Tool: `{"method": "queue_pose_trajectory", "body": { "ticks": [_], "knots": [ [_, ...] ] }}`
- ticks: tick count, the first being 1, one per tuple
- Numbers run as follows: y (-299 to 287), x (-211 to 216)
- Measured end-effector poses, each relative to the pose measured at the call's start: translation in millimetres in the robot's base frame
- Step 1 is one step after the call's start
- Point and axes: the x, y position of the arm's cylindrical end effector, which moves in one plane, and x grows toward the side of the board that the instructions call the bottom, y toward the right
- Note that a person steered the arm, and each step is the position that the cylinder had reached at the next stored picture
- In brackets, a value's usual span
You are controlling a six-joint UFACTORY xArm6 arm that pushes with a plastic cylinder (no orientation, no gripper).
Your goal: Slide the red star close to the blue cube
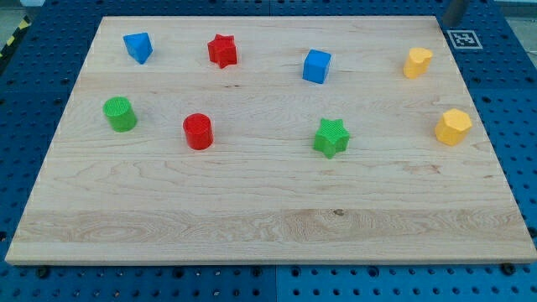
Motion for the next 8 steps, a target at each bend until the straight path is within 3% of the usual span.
{"method": "queue_pose_trajectory", "body": {
  "ticks": [5, 6, 8],
  "knots": [
    [-356.6, 0.5],
    [-399.4, 3.3],
    [-399.6, 49.4]
  ]
}}
